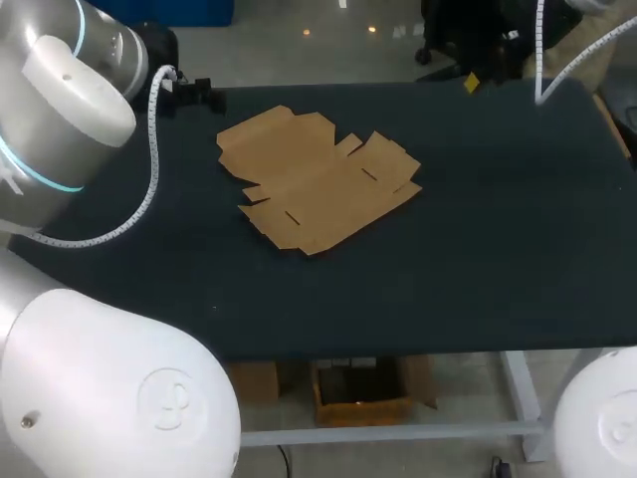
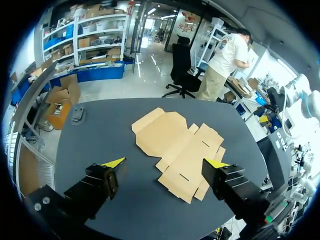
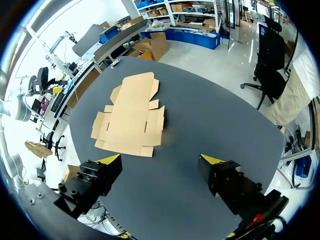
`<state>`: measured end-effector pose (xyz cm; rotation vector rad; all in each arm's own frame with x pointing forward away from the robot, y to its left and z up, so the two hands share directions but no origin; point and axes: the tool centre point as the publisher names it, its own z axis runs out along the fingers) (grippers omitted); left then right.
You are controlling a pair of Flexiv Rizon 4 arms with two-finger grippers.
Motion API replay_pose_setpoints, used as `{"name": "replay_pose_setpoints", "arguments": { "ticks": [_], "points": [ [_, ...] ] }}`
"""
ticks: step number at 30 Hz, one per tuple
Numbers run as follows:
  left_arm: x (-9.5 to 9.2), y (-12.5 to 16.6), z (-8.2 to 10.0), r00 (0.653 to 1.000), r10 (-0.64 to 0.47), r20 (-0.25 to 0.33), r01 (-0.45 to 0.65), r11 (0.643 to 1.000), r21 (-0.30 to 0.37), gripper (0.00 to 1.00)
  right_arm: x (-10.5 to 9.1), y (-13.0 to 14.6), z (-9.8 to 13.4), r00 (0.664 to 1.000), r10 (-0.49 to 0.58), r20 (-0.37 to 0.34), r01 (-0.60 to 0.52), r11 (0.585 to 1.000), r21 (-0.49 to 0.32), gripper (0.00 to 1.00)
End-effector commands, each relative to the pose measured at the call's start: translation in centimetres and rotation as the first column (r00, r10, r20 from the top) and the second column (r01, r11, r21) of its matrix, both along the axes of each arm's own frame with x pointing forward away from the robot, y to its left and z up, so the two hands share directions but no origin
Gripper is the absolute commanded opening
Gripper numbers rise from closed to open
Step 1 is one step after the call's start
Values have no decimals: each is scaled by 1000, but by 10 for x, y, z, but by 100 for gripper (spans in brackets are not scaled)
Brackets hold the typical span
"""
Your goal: Assemble the packaging by folding the flat box into shape, placing the metal phone stand inside, and closing the box properly
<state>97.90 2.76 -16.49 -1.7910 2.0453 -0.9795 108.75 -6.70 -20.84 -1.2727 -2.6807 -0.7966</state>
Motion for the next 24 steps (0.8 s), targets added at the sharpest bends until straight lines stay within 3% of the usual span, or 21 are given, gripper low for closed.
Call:
{"name": "replay_pose_setpoints", "arguments": {
  "ticks": [1,9,18,24],
  "points": [
    [0,-1,3,997,5,-75,-3,1000,16,100,1,0,1,1000,4,-7,-4,1000,-1,100],
    [-15,-5,-7,988,63,-140,-63,998,2,100,6,13,-20,995,-1,-102,-7,997,-71,100],
    [-36,-9,-13,983,40,-178,-51,997,-62,100,0,26,-38,992,73,-106,-80,995,-62,100],
    [-44,-10,-17,980,37,-193,-52,996,-72,100,1,40,-52,983,95,-156,-107,992,-71,100]
  ]
}}
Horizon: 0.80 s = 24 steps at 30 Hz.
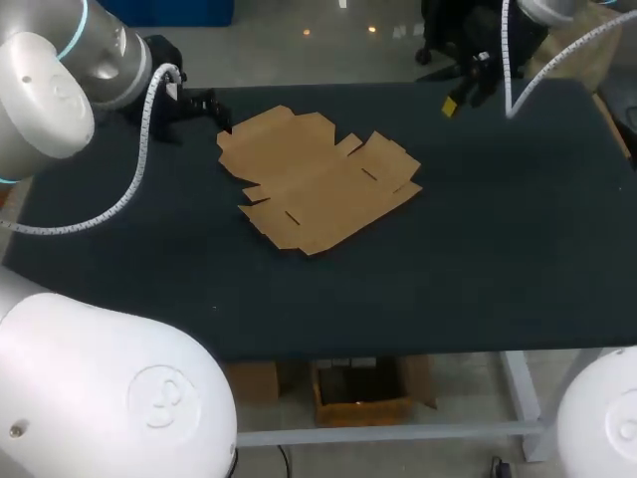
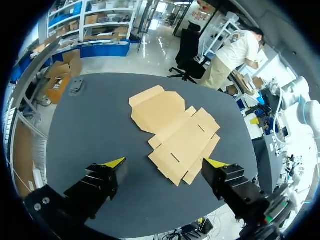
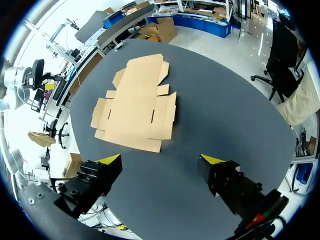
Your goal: Assemble the packaging by folding the flat box into shape, placing the metal phone stand inside, and closing the box properly
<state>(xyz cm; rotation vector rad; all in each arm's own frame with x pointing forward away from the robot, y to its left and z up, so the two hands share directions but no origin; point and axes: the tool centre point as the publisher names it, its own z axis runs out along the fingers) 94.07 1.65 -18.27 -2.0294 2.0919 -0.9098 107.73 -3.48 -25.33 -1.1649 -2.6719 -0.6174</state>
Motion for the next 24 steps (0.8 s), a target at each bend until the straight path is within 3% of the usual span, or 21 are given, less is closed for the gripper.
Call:
{"name": "replay_pose_setpoints", "arguments": {
  "ticks": [1,15,24],
  "points": [
    [-6,0,0,1000,0,-5,0,1000,-6,100,10,9,-9,999,8,-48,-9,1000,-22,100],
    [-21,-7,-9,998,-21,-52,19,999,-29,100,26,29,-57,994,31,-101,-28,999,31,100],
    [-21,-9,-13,997,-24,-67,22,999,-31,100,37,41,-92,977,9,-211,0,999,43,100]
  ]
}}
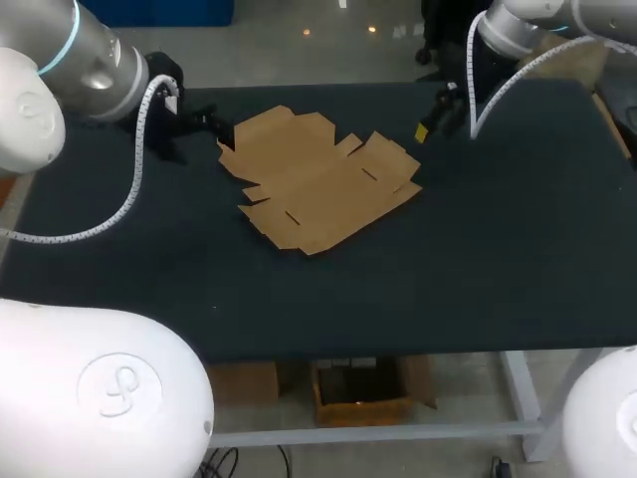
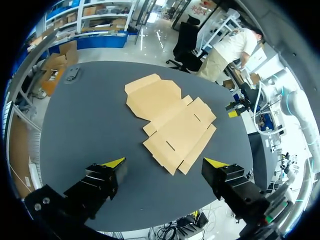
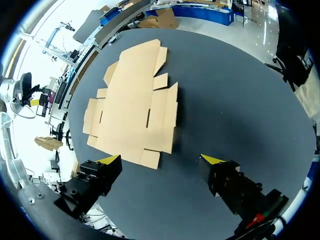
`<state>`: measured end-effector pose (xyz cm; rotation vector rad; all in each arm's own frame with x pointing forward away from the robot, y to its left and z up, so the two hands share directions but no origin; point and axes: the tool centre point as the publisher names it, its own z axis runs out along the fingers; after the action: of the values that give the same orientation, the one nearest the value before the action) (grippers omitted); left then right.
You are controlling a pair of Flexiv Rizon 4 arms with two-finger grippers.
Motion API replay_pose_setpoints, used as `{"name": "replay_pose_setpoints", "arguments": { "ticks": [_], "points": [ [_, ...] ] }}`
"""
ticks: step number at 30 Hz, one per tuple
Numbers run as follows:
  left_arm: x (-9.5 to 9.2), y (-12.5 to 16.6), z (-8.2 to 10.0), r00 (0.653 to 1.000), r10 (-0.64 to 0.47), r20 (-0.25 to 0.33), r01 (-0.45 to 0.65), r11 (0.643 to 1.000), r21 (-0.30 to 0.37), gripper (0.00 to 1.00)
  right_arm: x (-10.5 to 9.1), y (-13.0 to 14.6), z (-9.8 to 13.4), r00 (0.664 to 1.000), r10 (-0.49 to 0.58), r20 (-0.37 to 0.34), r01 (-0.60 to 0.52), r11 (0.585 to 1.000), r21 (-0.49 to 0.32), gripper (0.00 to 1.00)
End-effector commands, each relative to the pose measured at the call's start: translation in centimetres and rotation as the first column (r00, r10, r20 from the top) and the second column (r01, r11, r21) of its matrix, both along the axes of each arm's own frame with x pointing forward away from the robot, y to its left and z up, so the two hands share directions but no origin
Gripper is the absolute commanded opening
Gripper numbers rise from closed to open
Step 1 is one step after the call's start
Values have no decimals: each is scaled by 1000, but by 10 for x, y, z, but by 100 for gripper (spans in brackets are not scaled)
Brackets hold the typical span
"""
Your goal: Assemble the packaging by folding the flat box into shape, placing the metal phone stand inside, and closing the box properly
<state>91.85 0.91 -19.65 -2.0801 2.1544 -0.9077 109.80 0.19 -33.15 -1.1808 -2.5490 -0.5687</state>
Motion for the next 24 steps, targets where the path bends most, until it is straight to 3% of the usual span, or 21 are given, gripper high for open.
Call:
{"name": "replay_pose_setpoints", "arguments": {
  "ticks": [1,5,9,20,24],
  "points": [
    [1,-3,0,1000,3,-5,-3,1000,8,100,19,6,-18,994,22,-109,-20,1000,24,100],
    [0,-3,-2,1000,5,-7,-5,1000,8,100,23,11,-28,990,21,-136,-17,999,34,100],
    [0,-4,-3,1000,6,-10,-6,1000,7,100,25,16,-36,987,34,-158,-26,998,51,93],
    [1,-1,-7,1000,8,-18,-8,1000,7,100,33,31,-50,978,71,-195,-58,996,72,92],
    [1,1,-7,1000,10,-12,-10,1000,3,100,35,39,-55,975,81,-208,-67,995,75,86]
  ]
}}
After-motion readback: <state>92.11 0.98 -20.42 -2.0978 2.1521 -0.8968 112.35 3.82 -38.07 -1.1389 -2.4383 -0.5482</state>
